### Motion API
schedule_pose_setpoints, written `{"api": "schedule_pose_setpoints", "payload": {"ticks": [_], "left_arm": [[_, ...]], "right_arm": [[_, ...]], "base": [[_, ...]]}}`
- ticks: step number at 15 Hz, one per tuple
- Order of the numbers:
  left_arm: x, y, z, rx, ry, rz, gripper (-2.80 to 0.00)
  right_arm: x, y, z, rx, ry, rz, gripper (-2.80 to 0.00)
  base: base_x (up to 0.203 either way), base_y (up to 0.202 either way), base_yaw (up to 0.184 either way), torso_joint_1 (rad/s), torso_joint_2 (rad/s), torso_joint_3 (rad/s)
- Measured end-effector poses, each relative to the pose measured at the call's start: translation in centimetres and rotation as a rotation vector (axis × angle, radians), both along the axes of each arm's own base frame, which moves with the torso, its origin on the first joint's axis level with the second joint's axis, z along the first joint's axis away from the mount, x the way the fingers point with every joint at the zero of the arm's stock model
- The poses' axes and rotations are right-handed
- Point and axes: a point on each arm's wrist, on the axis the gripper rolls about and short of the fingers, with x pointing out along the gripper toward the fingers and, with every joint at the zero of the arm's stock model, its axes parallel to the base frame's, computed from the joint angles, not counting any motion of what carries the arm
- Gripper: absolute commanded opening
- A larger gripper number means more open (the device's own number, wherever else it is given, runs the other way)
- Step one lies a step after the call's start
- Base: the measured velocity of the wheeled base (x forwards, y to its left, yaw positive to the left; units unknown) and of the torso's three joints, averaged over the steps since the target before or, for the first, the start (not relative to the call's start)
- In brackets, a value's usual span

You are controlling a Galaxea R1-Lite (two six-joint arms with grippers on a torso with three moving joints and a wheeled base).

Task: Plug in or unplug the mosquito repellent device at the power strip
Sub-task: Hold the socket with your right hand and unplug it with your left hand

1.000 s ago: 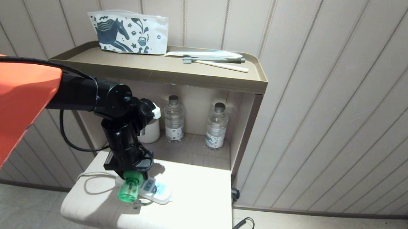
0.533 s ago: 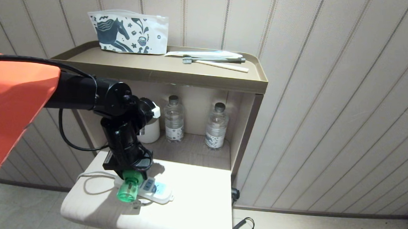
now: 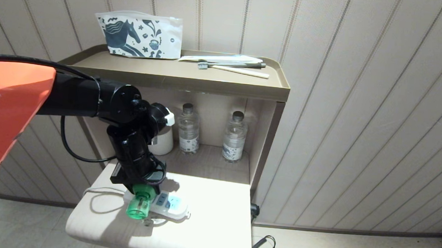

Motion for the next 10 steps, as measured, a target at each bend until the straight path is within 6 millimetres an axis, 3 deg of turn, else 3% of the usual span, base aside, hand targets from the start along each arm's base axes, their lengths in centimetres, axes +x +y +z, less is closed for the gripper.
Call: {"api": "schedule_pose_setpoints", "payload": {"ticks": [3, 5, 7, 10], "left_arm": [[-0.6, -0.4, 0.4, -0.003, 0.006, -0.016, -2.80], [-0.9, -0.8, 0.7, -0.004, -0.004, -0.029, -2.80], [-1.2, -1.1, 1.0, -0.006, -0.010, -0.041, -2.80], [-1.5, -1.2, 1.4, -0.012, -0.021, -0.047, -2.80]], "right_arm": [[5.0, -0.1, 5.3, 0.082, 0.105, 0.199, -2.80], [10.0, 1.2, 7.0, 0.132, 0.261, 0.370, -2.80], [15.1, 3.7, 7.0, 0.141, 0.426, 0.493, -2.80], [20.2, 8.1, 5.2, 0.103, 0.607, 0.614, -2.80]], "base": [[0.000, 0.000, 0.000, 0.000, 0.00, 0.000], [0.000, 0.000, 0.000, 0.000, 0.00, 0.000], [0.000, 0.000, 0.000, 0.000, 0.00, 0.000], [0.000, 0.000, 0.000, 0.000, 0.00, 0.000]]}}
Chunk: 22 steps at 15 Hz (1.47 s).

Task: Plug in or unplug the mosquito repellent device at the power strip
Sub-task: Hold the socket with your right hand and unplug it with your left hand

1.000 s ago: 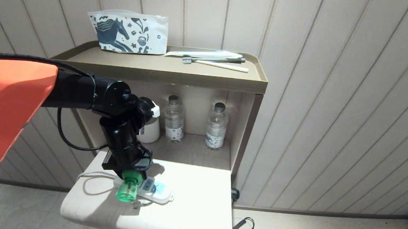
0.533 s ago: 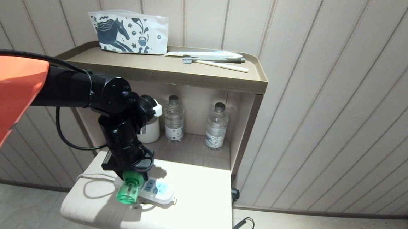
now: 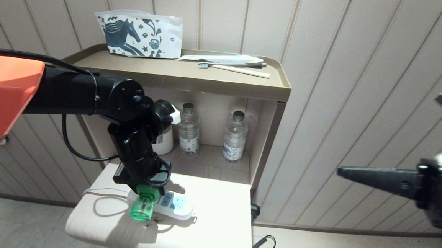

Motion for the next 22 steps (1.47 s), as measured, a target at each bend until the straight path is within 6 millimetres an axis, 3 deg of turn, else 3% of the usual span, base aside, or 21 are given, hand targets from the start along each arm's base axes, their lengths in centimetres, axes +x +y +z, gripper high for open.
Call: {"api": "schedule_pose_setpoints", "payload": {"ticks": [6, 12, 18, 22], "left_arm": [[-0.3, -0.4, 0.2, -0.004, 0.005, -0.015, -2.80], [-0.6, -1.0, -0.1, -0.004, 0.013, -0.033, -2.80], [-0.7, -3.6, -1.8, 0.005, 0.035, -0.068, -2.80], [-0.3, -4.2, -3.1, 0.018, 0.058, -0.068, -2.80]], "right_arm": [[5.5, 7.1, -6.0, -0.126, 0.209, 0.180, -2.80], [8.9, 12.1, -10.7, -0.194, 0.302, 0.261, -2.80], [11.9, 14.6, -14.1, -0.216, 0.328, 0.255, -2.80], [13.1, 15.6, -16.0, -0.238, 0.359, 0.250, -2.80]], "base": [[0.000, 0.000, 0.000, 0.000, 0.00, 0.000], [0.000, 0.000, 0.000, 0.000, 0.00, 0.000], [0.000, 0.000, 0.000, 0.000, 0.00, 0.000], [0.000, 0.000, 0.000, 0.000, 0.00, 0.000]]}}
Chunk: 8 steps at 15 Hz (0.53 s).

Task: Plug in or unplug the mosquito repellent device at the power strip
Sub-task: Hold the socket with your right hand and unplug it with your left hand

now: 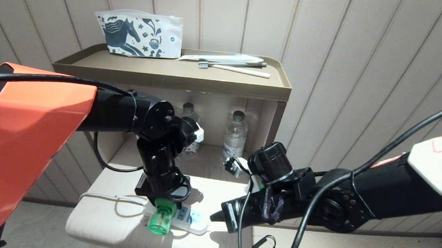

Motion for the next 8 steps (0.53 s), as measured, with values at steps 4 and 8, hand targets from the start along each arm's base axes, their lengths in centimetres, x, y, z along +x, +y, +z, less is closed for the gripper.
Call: {"api": "schedule_pose_setpoints", "payload": {"ticks": [4, 8], "left_arm": [[0.1, -0.1, -0.3, 0.004, 0.005, 0.000, -2.80], [0.1, -0.1, -0.3, 0.005, 0.006, 0.000, -2.80]], "right_arm": [[1.0, 1.2, -1.8, -0.040, 0.011, -0.015, -2.80], [1.3, 2.5, -3.2, -0.061, 0.024, 0.001, -2.80]], "base": [[0.000, 0.000, 0.000, 0.000, 0.00, 0.000], [0.000, 0.000, 0.000, 0.000, 0.00, 0.000]]}}
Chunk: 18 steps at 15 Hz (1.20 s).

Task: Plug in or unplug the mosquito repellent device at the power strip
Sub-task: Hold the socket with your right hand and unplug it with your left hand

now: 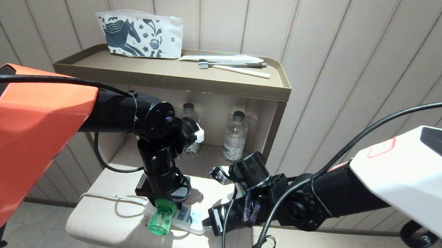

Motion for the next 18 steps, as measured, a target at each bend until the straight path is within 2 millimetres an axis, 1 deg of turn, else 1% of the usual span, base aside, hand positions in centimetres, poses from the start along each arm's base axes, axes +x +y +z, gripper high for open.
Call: {"api": "schedule_pose_setpoints", "payload": {"ticks": [4, 9, 13, 18], "left_arm": [[0.0, 0.0, 0.0, -0.001, -0.001, -0.001, -2.80], [0.1, -0.1, -0.1, 0.000, 0.000, -0.001, -2.80], [0.2, -0.2, -0.2, 0.001, 0.001, -0.001, -2.80], [0.2, -0.2, -0.3, 0.000, -0.001, -0.001, -2.80]], "right_arm": [[-0.7, 1.4, -0.5, -0.023, -0.017, 0.013, -2.80], [-0.3, 2.3, -1.2, -0.026, -0.016, 0.021, -2.80], [0.5, 2.4, -0.7, -0.007, -0.034, 0.002, -2.80], [0.9, 2.6, -0.5, 0.004, -0.043, -0.002, -2.80]], "base": [[0.000, 0.000, 0.000, 0.000, 0.00, 0.000], [0.000, 0.000, 0.000, 0.000, 0.00, 0.000], [0.000, 0.000, 0.000, 0.000, 0.00, 0.000], [0.000, 0.000, 0.000, 0.000, 0.00, 0.000]]}}
